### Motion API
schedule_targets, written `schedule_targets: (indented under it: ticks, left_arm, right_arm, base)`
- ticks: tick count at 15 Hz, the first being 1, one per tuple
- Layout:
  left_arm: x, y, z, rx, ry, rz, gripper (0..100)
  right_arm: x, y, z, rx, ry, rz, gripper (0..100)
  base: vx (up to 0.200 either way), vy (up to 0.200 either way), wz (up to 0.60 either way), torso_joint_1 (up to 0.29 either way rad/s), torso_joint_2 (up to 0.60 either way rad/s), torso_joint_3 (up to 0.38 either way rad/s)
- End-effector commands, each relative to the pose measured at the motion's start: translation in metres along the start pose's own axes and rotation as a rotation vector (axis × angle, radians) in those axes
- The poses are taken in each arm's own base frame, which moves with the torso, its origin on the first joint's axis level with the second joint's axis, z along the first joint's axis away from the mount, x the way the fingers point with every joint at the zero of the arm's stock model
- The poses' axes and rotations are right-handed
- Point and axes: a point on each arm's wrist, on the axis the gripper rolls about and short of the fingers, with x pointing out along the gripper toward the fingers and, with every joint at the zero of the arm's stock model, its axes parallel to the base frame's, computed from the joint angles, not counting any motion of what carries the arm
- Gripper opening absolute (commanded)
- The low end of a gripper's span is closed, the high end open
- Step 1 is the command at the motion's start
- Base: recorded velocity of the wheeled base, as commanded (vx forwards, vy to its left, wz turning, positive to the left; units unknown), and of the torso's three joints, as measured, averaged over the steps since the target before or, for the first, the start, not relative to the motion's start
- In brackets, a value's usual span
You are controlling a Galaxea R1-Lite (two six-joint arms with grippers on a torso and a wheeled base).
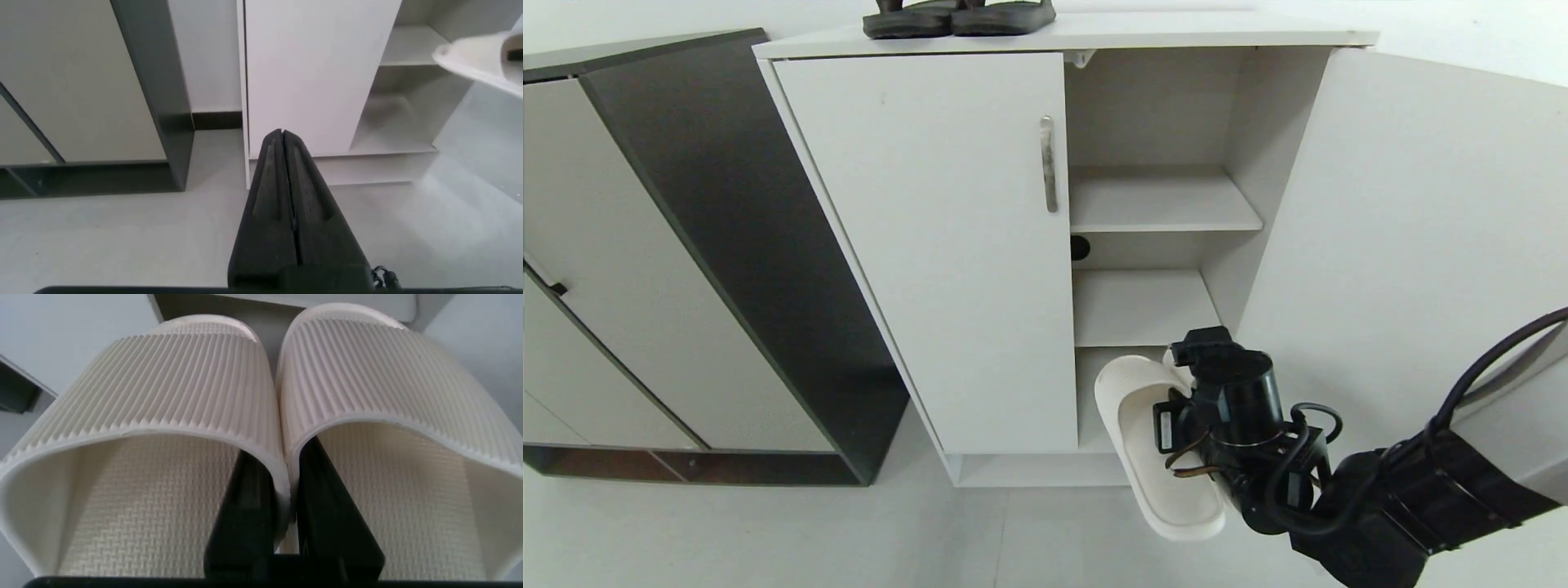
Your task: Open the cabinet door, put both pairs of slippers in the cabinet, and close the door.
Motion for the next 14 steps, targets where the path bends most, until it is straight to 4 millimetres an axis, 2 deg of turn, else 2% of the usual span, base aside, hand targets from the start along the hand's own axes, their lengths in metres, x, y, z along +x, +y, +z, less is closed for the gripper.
schedule_targets:
  ticks: [1, 6, 10, 14]
  left_arm:
    - [0.000, 0.000, 0.000, 0.001, 0.002, 0.000, 0]
    - [0.000, 0.000, 0.000, 0.001, 0.002, 0.000, 0]
    - [0.000, 0.000, 0.000, 0.000, 0.002, 0.000, 0]
    - [0.000, 0.000, 0.000, 0.001, 0.000, -0.002, 0]
  right_arm:
    - [0.017, 0.002, -0.005, 0.001, 0.008, -0.019, 0]
    - [0.040, 0.013, -0.019, 0.024, -0.032, -0.041, 0]
    - [0.045, 0.012, -0.009, 0.056, -0.146, -0.097, 0]
    - [0.055, 0.005, -0.011, 0.043, -0.240, -0.126, 0]
  base:
    - [0.000, 0.000, 0.00, -0.002, 0.00, -0.198]
    - [0.000, 0.000, 0.00, 0.003, 0.00, -0.201]
    - [0.000, 0.000, 0.00, 0.002, 0.00, -0.077]
    - [0.000, 0.000, 0.00, 0.000, 0.00, 0.000]
